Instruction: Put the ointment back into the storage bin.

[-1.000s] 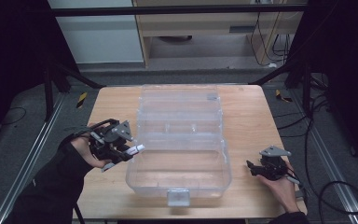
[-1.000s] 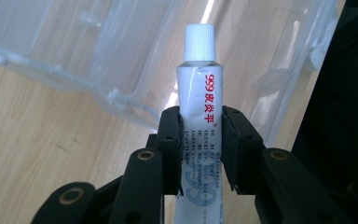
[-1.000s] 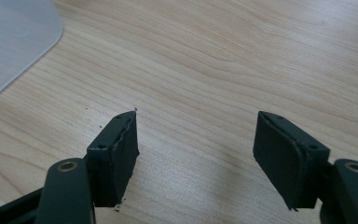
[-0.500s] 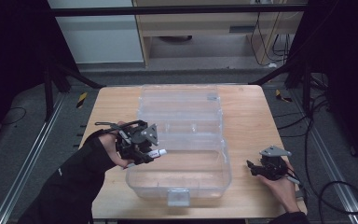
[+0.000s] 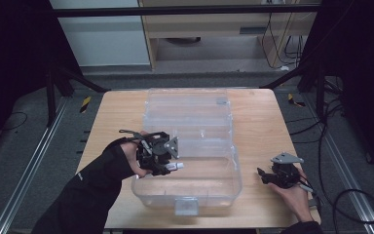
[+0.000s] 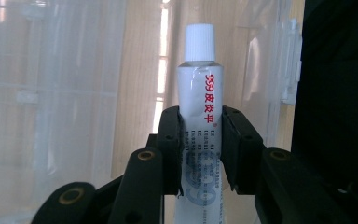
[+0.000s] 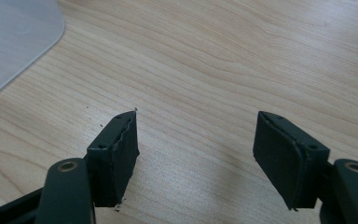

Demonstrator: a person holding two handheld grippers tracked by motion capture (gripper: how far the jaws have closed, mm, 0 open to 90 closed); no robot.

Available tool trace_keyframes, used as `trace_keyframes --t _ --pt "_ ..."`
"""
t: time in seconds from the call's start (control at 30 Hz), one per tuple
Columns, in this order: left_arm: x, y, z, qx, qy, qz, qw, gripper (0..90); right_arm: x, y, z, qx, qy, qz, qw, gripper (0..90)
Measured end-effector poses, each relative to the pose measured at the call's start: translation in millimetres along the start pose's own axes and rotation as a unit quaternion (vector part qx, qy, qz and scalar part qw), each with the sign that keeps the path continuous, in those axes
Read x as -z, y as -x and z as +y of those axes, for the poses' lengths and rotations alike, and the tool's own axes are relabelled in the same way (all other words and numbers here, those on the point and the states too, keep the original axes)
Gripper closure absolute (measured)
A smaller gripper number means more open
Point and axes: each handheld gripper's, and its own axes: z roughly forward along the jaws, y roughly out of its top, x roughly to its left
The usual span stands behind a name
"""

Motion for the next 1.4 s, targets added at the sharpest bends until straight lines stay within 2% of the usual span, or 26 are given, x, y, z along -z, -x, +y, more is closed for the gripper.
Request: trace_keyframes --t 0.5,0.87,0.9,1.4 --pt "-35.4 -1.9 -14.5 -0.017 -0.003 -0.035 0.9992 70.0 -1.2 -0.4 -0.6 0.004 -0.005 0.0 1.0 31.2" --pt "-56.9 -5.2 -22.9 -0.027 -0.024 -0.051 0.9981 70.0 -2.2 -0.9 -1.0 0.008 -0.007 0.001 0.9999 31.1" --pt "-59.0 -4.5 -23.5 -0.022 -0.025 -0.054 0.998 70.0 -2.4 -0.7 -1.1 0.009 -0.007 0.0 0.9999 31.1" --pt "-83.0 -2.9 -26.8 -0.029 -0.041 -0.075 0.9959 70.0 -3.3 -1.6 -1.3 0.01 -0.011 0.003 0.9999 30.8"
